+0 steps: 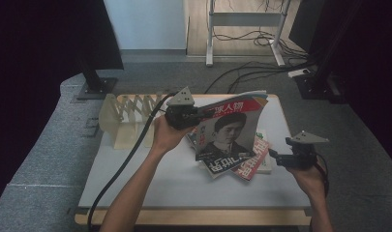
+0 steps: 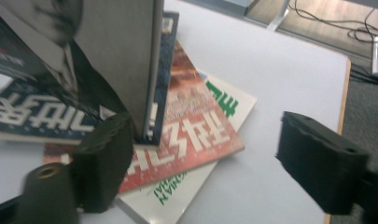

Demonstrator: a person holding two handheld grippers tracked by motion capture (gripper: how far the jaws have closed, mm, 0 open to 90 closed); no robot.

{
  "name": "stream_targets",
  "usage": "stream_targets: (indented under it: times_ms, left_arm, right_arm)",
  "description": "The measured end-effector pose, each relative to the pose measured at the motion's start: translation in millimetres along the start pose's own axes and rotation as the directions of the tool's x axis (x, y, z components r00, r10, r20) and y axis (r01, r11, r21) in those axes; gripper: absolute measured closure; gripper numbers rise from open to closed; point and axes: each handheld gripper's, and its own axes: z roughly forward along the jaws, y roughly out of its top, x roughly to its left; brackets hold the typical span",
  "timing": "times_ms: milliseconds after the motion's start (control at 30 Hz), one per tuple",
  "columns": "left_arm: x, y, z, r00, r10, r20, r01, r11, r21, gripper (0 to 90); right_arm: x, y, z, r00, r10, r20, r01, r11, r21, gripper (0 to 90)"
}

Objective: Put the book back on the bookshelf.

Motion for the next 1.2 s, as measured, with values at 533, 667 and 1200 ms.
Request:
stream_targets:
  times_ms: [533,667,1200]
  left_arm:
    - [6.6,2.0,-9.3,0.9989,-0.047,-0.002,0.047,0.9988,0.012,86.8]
    - [8.0,2.7,-14.0,0.9984,-0.053,-0.017,0.054,0.9985,0.015,86.8]
    - [10.2,8.1,-41.1,0.9968,-0.065,-0.046,0.066,0.9978,0.007,86.8]
  right_arm:
    - [7.5,-51.5,24.9,0.9991,0.041,-0.013,-0.039,0.994,0.107,0.0]
    - [11.2,-62.2,32.5,0.9987,0.046,-0.023,-0.042,0.991,0.128,0.0]
    - [19.8,-82.8,51.5,0.9985,0.037,-0.039,-0.03,0.983,0.18,0.0]
